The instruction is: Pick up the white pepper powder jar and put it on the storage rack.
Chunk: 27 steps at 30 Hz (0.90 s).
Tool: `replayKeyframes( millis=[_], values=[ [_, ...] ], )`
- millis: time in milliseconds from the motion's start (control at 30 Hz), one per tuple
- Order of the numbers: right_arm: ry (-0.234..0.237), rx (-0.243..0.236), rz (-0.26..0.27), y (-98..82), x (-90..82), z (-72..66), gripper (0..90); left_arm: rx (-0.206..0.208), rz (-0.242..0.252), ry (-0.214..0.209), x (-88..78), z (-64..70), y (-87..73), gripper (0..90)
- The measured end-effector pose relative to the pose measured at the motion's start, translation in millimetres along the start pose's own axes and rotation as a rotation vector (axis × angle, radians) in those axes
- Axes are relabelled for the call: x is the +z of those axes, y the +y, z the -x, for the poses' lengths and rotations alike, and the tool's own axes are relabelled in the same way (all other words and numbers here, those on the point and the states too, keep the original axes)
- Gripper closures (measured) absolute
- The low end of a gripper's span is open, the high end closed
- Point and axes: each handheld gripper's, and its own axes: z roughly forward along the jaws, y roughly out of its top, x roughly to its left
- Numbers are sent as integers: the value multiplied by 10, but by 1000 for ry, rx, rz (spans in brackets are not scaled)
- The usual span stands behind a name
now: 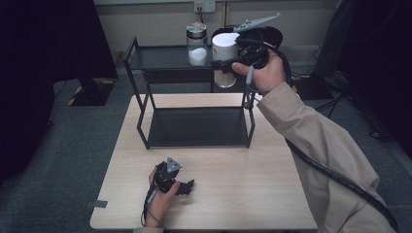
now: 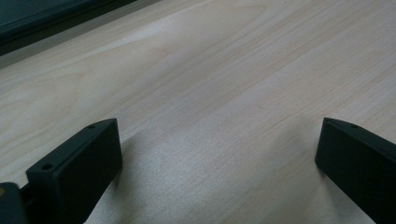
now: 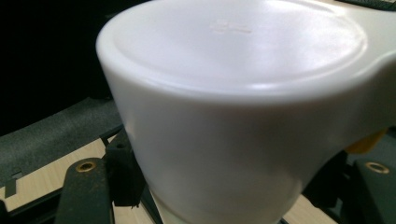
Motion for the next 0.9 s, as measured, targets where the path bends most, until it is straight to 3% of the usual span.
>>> replayKeyframes(
  millis=[433, 900],
  values=[
    [-31, 10, 27, 255, 21, 73, 305, -1, 1, 0, 1, 1, -2, 1],
    [-72, 31, 41, 356, 185, 181, 305, 0, 0, 0, 0, 0, 0, 1]
  ],
)
